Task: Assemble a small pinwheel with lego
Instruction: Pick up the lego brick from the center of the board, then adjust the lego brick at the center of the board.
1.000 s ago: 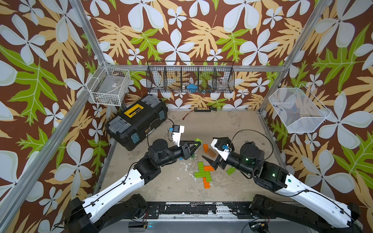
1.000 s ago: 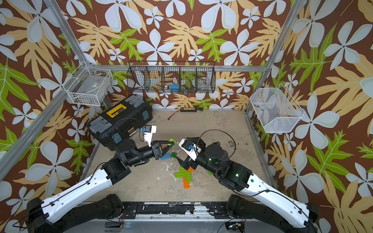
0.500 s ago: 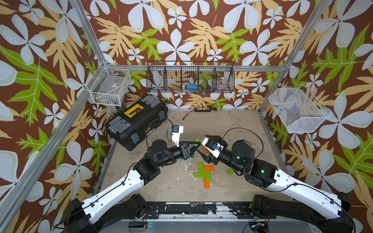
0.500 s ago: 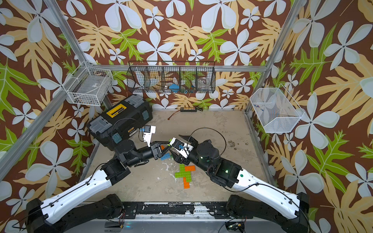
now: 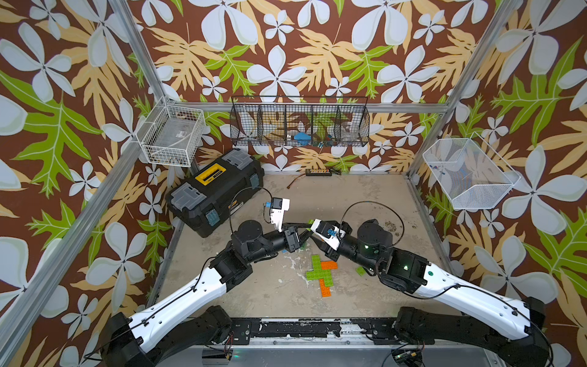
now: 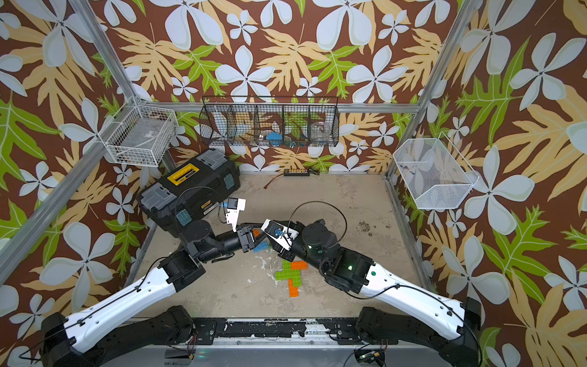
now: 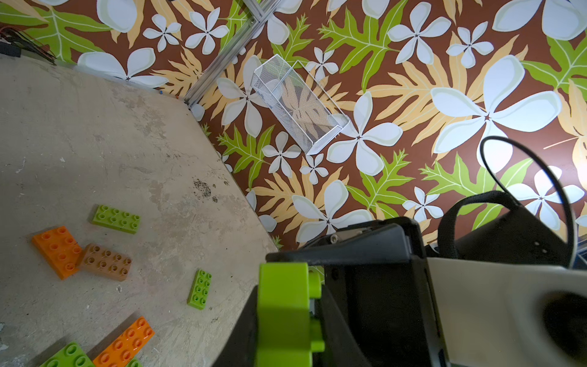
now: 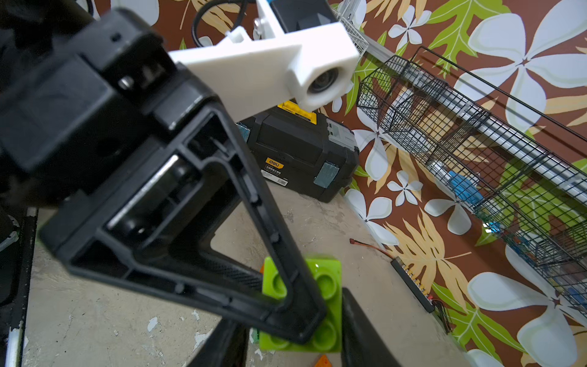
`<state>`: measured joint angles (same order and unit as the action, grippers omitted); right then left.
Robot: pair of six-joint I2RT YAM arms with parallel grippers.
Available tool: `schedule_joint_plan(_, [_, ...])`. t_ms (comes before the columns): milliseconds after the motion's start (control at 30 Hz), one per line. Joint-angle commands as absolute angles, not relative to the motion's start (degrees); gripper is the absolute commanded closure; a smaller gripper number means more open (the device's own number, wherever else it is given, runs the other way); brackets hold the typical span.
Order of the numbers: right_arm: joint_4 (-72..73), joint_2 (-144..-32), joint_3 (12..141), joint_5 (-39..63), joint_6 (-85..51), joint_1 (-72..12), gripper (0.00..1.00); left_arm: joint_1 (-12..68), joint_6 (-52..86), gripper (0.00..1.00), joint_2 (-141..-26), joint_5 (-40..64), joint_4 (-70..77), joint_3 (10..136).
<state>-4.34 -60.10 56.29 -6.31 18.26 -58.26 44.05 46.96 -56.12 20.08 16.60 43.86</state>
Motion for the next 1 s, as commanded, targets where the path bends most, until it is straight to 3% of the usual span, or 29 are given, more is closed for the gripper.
schedule_joint_plan(0, [-3.17,-60.25,56.54,-8.22,17.50,-58.33,0.66,44.01,46.78,1.00,-56.24,21.61,19.16,43.86])
schedule_joint_plan(100, [-2.90,-59.61,55.85,-10.79,16.25,-58.35,0.78,44.02,46.37,0.97,-56.08,21.26,18.75,43.68])
schedule_joint_plan(133, [-2.82,-59.10,55.40,-11.95,15.21,-58.36,0.81,44.03,46.24,0.86,-56.05,21.07,18.57,43.53])
schedule_joint_plan(167, [-2.96,-58.47,54.76,-13.48,13.79,-58.35,0.84,44.00,46.00,0.66,-55.91,20.84,18.27,43.51])
schedule_joint_plan(200, [-3.51,-57.84,53.98,-15.69,11.37,-58.35,0.87,44.03,45.59,0.34,-55.75,19.80,17.33,43.39])
schedule_joint_plan(233, [-4.54,-57.37,53.28,-18.12,8.46,-58.30,0.90,43.97,45.13,0.12,-55.39,18.00,15.60,43.46])
schedule_joint_plan(267, [-6.73,-56.86,52.41,-20.81,4.33,-58.18,0.92,43.95,44.29,0.01,-54.98,15.62,13.39,43.51])
schedule_joint_plan(333, [-12.24,-56.16,50.13,-22.91,-5.03,-56.91,0.94,43.95,41.97,0.00,-54.18,10.28,8.11,43.66])
schedule_joint_plan(533, [-27.65,-56.86,40.54,-12.26,-28.34,-48.62,0.93,43.94,38.20,0.00,-55.67,-3.61,-6.93,42.70])
schedule_joint_plan(700, [-26.60,-61.27,35.62,-5.10,-30.93,-43.99,0.91,43.95,39.37,0.00,-57.72,-5.08,-9.27,39.86])
schedule_joint_plan(967, [-23.37,-72.37,37.90,-1.55,-27.73,-35.24,0.88,43.95,42.01,0.00,-57.19,-4.41,-8.44,37.49])
